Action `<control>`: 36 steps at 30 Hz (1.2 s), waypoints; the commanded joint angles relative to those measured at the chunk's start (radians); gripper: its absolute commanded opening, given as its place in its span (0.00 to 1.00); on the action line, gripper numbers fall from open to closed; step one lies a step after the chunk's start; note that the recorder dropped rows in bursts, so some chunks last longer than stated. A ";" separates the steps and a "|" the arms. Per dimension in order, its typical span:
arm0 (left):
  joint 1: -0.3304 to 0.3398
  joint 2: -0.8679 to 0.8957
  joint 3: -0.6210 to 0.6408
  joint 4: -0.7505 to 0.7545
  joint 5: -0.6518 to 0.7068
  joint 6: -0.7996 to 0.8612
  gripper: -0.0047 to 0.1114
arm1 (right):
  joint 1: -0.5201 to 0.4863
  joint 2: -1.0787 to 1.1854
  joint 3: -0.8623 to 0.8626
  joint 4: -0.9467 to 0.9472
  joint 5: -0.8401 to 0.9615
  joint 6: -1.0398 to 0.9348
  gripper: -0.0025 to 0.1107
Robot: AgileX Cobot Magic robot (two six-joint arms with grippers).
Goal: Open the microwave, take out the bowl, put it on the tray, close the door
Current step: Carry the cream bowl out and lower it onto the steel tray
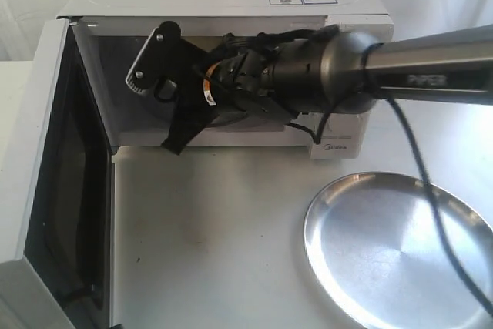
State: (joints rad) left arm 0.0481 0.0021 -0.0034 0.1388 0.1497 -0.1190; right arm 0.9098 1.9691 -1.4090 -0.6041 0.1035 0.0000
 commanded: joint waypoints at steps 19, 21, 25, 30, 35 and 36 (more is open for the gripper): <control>-0.001 -0.002 0.003 -0.004 0.000 -0.006 0.04 | 0.106 -0.686 0.730 -0.017 0.320 0.614 0.02; -0.001 -0.002 0.003 -0.004 0.000 -0.006 0.04 | 0.106 -0.741 0.756 -0.024 0.329 0.617 0.02; -0.001 -0.002 0.003 -0.004 0.000 -0.006 0.04 | 0.106 -0.755 0.783 -0.118 0.535 0.746 0.02; -0.001 -0.002 0.003 -0.004 0.000 -0.006 0.04 | 0.106 -0.752 0.846 -0.193 0.480 0.827 0.02; -0.001 -0.002 0.003 -0.004 0.000 -0.006 0.04 | 0.106 -0.698 0.873 -0.197 0.490 0.842 0.02; -0.001 -0.002 0.003 -0.004 0.000 -0.006 0.04 | 0.106 -0.677 0.874 -0.197 0.488 0.842 0.02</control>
State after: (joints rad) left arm 0.0481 0.0021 -0.0034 0.1388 0.1497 -0.1190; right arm 1.0157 1.2557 -0.5452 -0.7810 0.5919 0.8296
